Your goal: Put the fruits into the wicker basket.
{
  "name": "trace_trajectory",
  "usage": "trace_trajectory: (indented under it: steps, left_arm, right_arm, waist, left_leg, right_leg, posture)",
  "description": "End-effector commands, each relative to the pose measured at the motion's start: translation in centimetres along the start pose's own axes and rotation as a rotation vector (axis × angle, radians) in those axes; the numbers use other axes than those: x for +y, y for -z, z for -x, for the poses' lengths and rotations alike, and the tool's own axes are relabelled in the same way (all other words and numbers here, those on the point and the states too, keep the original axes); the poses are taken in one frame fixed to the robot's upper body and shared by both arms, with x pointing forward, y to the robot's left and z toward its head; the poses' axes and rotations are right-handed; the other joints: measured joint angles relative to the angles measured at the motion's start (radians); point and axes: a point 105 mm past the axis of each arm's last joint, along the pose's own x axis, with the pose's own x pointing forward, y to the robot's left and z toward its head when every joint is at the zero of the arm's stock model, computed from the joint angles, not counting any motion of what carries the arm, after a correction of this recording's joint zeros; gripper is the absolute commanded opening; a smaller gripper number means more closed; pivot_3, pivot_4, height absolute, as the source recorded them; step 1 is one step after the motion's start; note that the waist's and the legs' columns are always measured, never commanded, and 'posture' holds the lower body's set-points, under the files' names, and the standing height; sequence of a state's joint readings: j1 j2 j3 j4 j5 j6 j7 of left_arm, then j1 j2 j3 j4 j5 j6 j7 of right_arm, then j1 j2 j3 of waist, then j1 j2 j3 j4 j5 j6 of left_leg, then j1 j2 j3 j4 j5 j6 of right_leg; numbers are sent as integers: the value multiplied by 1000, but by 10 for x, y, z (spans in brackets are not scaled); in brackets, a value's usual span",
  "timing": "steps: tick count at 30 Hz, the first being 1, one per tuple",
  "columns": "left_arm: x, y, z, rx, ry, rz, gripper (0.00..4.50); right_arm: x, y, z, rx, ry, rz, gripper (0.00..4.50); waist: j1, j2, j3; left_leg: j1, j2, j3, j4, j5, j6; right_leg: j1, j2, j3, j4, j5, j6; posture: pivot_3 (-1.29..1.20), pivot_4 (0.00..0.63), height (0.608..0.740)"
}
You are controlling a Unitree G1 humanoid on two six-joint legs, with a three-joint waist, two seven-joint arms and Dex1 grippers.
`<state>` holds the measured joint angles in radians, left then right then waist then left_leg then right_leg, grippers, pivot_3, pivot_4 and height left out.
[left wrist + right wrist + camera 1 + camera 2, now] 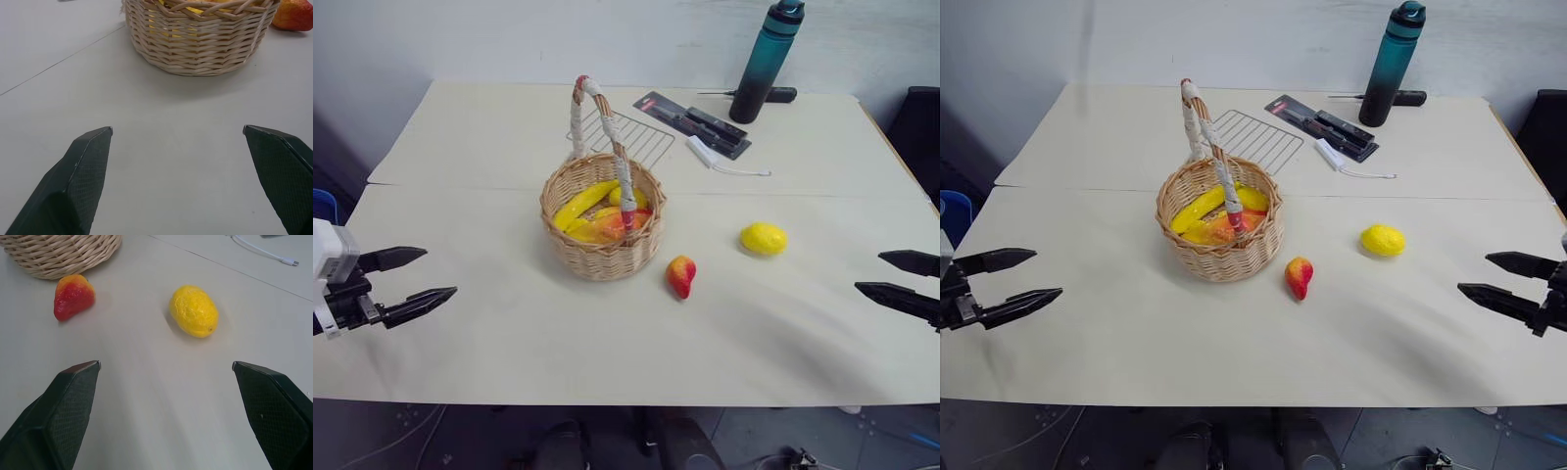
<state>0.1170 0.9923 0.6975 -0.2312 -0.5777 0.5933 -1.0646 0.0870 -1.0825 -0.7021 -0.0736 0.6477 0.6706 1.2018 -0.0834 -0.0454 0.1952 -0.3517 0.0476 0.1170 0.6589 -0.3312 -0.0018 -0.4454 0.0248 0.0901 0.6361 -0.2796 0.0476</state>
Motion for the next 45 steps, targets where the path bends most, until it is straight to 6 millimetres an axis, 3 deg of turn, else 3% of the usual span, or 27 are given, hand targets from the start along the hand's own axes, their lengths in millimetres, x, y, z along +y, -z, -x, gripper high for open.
trace_trajectory:
  steps: [1,4,7,13,19,22,24,33,37,43,45]
  left_arm:
    - [0,-12,1,-19,3,-37,4500]
    - [0,-15,1,-26,5,-34,4500]
    - [-3,-21,-3,-60,25,-20,4500]
    - [-39,-38,-25,-128,216,14,4500]
    - [-74,-62,-46,-151,404,-67,4500]
    - [-90,-76,-61,-161,488,-150,4500]
    - [-96,-81,-65,-173,525,-168,4500]
    - [-91,-82,-76,-171,530,-194,4500]
    - [-90,-87,-79,-191,525,-210,4500]
    - [-90,-87,-79,-191,513,-220,4500]
    - [-89,-88,-78,-191,509,-223,4500]
  right_arm:
    - [3,0,-2,3,12,41,4456]
    - [3,3,-4,22,20,78,4456]
    - [5,-6,-9,-5,22,97,4456]
    - [24,-30,-32,-47,-67,127,4456]
    - [63,-36,-76,-52,-196,140,4456]
    - [92,-32,-117,-50,-228,110,4456]
    - [101,-31,-138,-56,-194,111,4456]
    - [112,-16,-183,-10,-166,-60,4456]
    - [115,-4,-195,49,-148,-52,4456]
    - [120,-2,-206,55,-152,-6,4456]
    - [116,-3,-210,43,-121,18,4084]
  waist:
    - [0,0,0]
    - [1,0,0]
    - [0,0,0]
    - [-1,0,0]
    - [0,0,0]
    - [-2,-2,0]
    - [-4,-1,0]
    - [0,-1,0]
    - [0,-1,0]
    - [-3,-1,0]
    - [-2,-1,0]
  left_leg:
    - [0,0,0,0,0,0]
    - [0,0,0,0,0,0]
    - [0,0,0,1,0,0]
    - [0,0,0,4,0,0]
    - [0,0,-1,6,2,-2]
    - [0,-1,-2,6,3,-3]
    - [-1,-1,-2,6,4,-4]
    - [-1,-1,-1,6,7,-9]
    - [-2,-1,-1,6,6,-8]
    - [-2,-1,-1,6,6,-8]
    - [-2,-1,0,6,6,-8]
  right_leg:
    - [0,0,0,0,0,0]
    - [0,0,0,0,0,0]
    - [0,0,0,1,0,0]
    - [0,0,0,5,0,0]
    - [0,0,0,8,0,0]
    - [0,1,0,9,0,0]
    - [-1,1,1,9,0,0]
    - [-4,1,1,13,0,-1]
    - [-5,1,1,13,-1,-1]
    - [-6,1,1,13,-1,-1]
    - [-6,1,1,14,-1,-1]
  posture:
    - [0,150,740]
    - [0,150,740]
    - [0,150,740]
    - [0,150,740]
    - [0,150,740]
    - [0,150,740]
    - [0,150,740]
    - [0,150,740]
    - [0,150,740]
    - [0,150,740]
    - [0,150,740]
